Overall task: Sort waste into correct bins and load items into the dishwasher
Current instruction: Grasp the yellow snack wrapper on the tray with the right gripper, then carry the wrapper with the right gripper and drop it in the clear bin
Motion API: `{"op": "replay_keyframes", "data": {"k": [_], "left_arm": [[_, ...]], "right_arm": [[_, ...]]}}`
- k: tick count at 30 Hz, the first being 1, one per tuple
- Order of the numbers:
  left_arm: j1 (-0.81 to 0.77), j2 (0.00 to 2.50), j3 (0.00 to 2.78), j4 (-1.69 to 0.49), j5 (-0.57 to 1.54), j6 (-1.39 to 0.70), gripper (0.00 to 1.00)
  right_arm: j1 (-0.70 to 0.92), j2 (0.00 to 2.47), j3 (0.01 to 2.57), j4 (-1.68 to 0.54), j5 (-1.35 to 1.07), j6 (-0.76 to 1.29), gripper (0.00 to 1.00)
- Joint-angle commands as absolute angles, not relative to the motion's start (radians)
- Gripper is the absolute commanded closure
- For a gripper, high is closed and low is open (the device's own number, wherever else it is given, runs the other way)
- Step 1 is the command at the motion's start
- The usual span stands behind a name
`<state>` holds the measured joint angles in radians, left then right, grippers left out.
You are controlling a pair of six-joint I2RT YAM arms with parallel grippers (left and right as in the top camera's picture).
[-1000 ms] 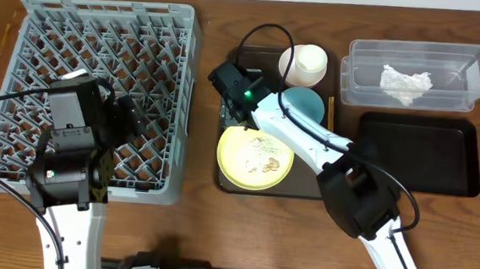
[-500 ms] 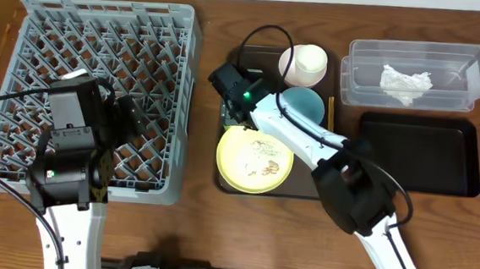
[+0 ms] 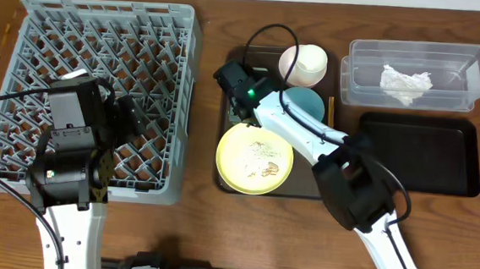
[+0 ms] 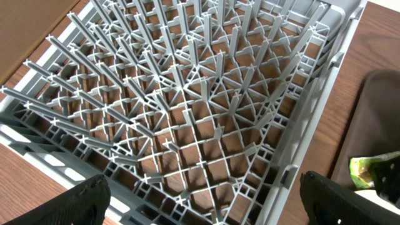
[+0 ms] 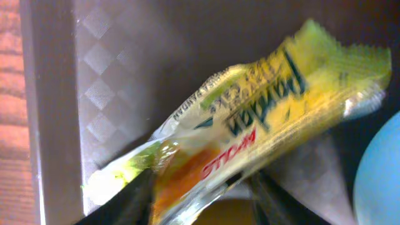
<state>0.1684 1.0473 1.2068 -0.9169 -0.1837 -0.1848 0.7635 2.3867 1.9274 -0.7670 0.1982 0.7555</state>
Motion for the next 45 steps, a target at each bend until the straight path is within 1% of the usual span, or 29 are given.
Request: {"op": "replay_keyframes", "data": {"k": [1, 3, 4, 6, 12, 15, 20, 24, 27, 31, 39, 41, 45], "left_arm": [[0.174, 1.049, 1.231, -0.920, -0.192, -0.197, 0.02], [0.174, 1.049, 1.231, -0.920, -0.192, -0.197, 0.02], [0.174, 1.049, 1.231, -0.920, -0.192, -0.197, 0.02], [0.174, 1.049, 1.231, -0.920, -0.192, -0.197, 0.02], [0.174, 1.049, 1.231, -0.920, -0.192, -0.197, 0.02], [0.174, 1.049, 1.231, -0.920, -0.192, -0.197, 0.02], [0.174, 1.049, 1.231, -0.920, -0.192, -0.197, 0.02], [0.174, 1.049, 1.231, -0.920, -0.192, -0.197, 0.02], [0.174, 1.049, 1.231, -0.920, -0.192, -0.197, 0.02], [0.174, 1.049, 1.231, -0.920, -0.192, -0.197, 0.02], [0.174, 1.049, 1.231, -0.920, -0.192, -0.197, 0.02], [0.174, 1.049, 1.231, -0.920, -0.192, -0.197, 0.02], [0.174, 1.049, 1.231, -0.920, -0.192, -0.197, 0.02]], "right_arm": [[0.755, 2.408, 1.926, -0.767, 0.212, 0.762, 0.66], [0.755, 2.408, 1.926, -0.767, 0.213, 0.762, 0.80], [0.755, 2.408, 1.926, -0.767, 0.213, 0.762, 0.85], [0.755, 2.408, 1.926, -0.766, 0.212, 0.762, 0.99], [0.751, 2.390, 1.932, -0.767, 0.203, 0.748, 0.99], [0.749, 2.347, 1.945, -0.772, 0.200, 0.700, 0.99], [0.734, 2.221, 1.951, -0.776, 0.215, 0.672, 0.99], [0.685, 2.111, 1.951, -0.778, 0.214, 0.673, 0.99], [0.621, 2.044, 1.951, -0.794, 0.215, 0.696, 0.99], [0.508, 1.993, 1.951, -0.846, 0.221, 0.791, 0.99], [0.258, 1.999, 1.947, -0.986, 0.221, 1.017, 0.99], [0.199, 2.011, 1.943, -0.978, 0.222, 1.018, 0.98], [0.136, 2.032, 1.943, -0.980, 0.221, 1.018, 0.98]]}}
